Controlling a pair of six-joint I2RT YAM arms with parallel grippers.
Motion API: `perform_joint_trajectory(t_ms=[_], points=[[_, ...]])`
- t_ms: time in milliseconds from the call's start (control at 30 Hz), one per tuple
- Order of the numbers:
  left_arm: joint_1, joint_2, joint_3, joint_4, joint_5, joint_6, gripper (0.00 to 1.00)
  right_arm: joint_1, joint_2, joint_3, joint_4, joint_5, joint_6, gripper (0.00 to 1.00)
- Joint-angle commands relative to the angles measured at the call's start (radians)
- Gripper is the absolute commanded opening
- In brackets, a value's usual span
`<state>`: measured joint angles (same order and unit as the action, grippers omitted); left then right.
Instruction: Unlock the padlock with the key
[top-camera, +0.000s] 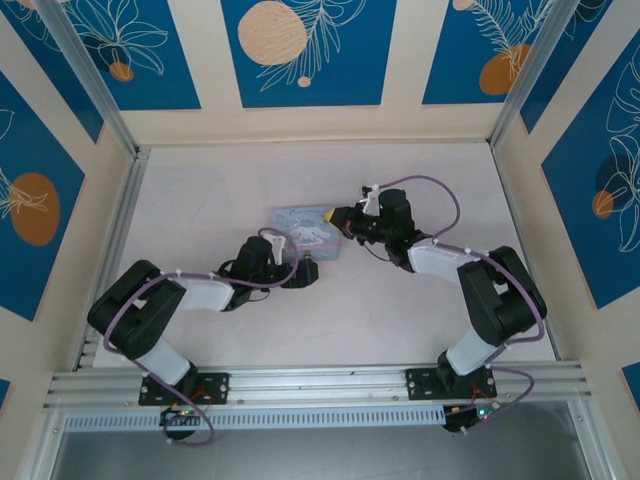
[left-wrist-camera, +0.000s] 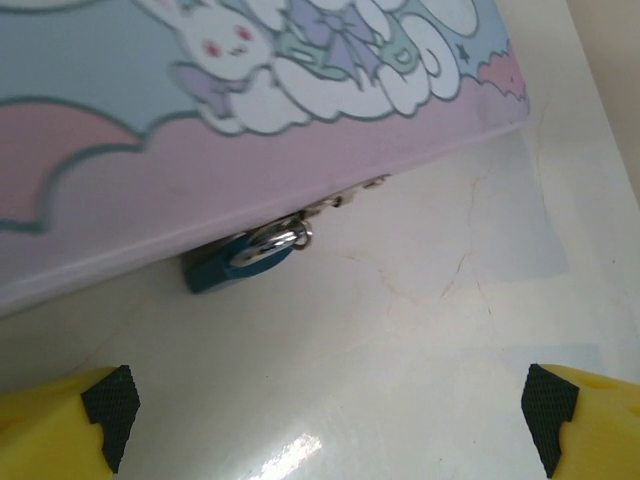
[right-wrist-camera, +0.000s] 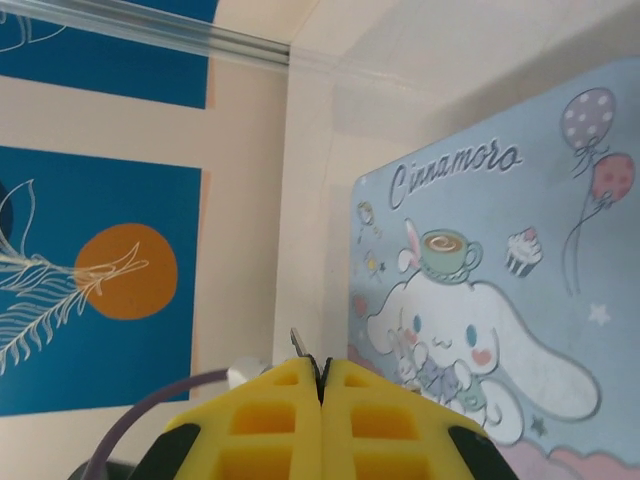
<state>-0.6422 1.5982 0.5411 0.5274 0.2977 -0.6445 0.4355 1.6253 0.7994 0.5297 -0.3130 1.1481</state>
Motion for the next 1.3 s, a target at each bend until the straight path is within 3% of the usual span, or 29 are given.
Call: perform_joint_trajectory(t_ms=[0,667,900,1267], points=[[-0.037,0.04,0.032,0.021,-0.025,0.089,0.99,0.002,0.063,0.023,-0.002,0.01,0.043,0.0],[-0.115,0.201,0.059,0.122,-0.339,0.267,0.99,0.029,0.179,0.077,0.024,0.022,0.09,0.0],[-0.141,0.246,0.111,0.144,-0.293,0.236,0.99,0.032,0.185,0.075,0.028,0.022,0.091,0.0],[-0.116,0.237,0.162,0.237,-0.135,0.044,0.99,0.033,0.197,0.074,0.024,0.023,0.083,0.0]])
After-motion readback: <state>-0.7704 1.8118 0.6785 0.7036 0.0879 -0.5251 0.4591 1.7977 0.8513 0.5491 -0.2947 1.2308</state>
